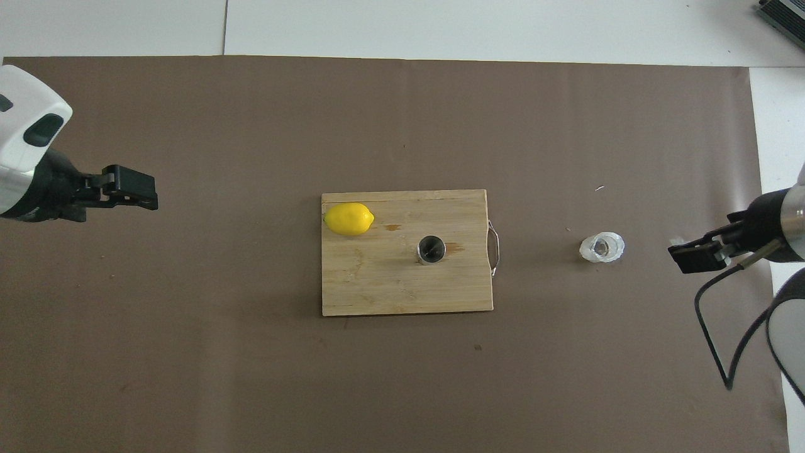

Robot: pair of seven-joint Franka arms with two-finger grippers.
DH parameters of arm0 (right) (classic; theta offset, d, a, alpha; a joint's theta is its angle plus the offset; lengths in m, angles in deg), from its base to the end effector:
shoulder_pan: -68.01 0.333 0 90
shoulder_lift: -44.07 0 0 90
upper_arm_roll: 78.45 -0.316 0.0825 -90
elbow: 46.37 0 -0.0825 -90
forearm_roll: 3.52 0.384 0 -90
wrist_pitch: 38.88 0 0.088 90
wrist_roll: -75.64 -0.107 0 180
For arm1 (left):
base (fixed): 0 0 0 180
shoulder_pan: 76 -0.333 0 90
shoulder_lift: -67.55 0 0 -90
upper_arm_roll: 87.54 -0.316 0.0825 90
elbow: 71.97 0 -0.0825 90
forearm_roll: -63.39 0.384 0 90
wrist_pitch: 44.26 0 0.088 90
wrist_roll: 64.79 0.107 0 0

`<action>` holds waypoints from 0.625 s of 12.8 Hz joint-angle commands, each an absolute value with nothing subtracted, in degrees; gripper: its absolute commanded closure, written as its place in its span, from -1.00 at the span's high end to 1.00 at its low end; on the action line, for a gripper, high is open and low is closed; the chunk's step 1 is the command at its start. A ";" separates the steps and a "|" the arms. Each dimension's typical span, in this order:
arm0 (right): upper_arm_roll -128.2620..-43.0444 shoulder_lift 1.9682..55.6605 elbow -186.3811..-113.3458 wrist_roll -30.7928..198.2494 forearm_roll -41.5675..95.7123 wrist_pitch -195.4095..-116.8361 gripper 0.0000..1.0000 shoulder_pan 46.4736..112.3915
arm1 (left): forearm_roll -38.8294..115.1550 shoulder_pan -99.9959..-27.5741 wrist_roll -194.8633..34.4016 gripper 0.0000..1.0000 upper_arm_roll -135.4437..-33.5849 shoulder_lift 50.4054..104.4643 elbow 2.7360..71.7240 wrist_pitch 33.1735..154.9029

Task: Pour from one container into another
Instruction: 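Move the right gripper to the clear cup and grasp it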

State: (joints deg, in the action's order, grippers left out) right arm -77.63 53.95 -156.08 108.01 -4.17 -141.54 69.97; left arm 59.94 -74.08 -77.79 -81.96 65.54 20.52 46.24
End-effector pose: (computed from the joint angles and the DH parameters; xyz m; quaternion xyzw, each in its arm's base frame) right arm 0.5126 0.0088 0.5717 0.9569 0.2893 0.0226 0.0108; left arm 0.5385 -0.0783 0.6241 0.9984 0.0482 -0.0050 0.0280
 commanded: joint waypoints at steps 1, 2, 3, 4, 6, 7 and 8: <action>-77.57 56.20 -165.53 128.92 -1.15 -150.21 1.00 69.15 | 61.19 -74.68 -76.04 1.00 -82.09 66.41 14.88 38.82; -77.57 55.59 -167.21 136.39 -1.14 -151.19 1.00 69.15 | 61.28 -74.68 -75.95 1.00 -82.53 66.32 14.69 38.80; -77.57 54.19 -169.31 143.68 -1.14 -153.98 1.00 69.15 | 61.02 -74.25 -76.04 1.00 -82.79 66.23 14.87 39.41; -77.57 53.57 -171.68 149.85 -0.97 -157.23 1.00 68.89 | 61.01 -73.63 -76.12 1.00 -82.97 65.45 15.74 39.59; -77.57 51.11 -174.95 161.72 0.86 -162.86 1.00 68.10 | 61.01 -73.28 -75.78 1.00 -83.06 64.30 18.11 40.29; -77.57 48.75 -175.31 168.30 3.66 -164.98 1.00 66.79 | 60.93 -73.02 -74.82 1.00 -83.15 64.30 18.21 41.95; -77.57 46.20 -175.22 175.85 7.52 -167.78 1.00 64.60 | 60.84 -72.93 -72.98 1.00 -83.67 64.21 18.38 41.70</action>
State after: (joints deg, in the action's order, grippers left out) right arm -77.28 49.59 -174.74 164.19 2.41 -163.87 68.04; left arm 60.05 -73.97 -75.60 -82.47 65.51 16.74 40.72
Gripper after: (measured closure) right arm 0.000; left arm 0.000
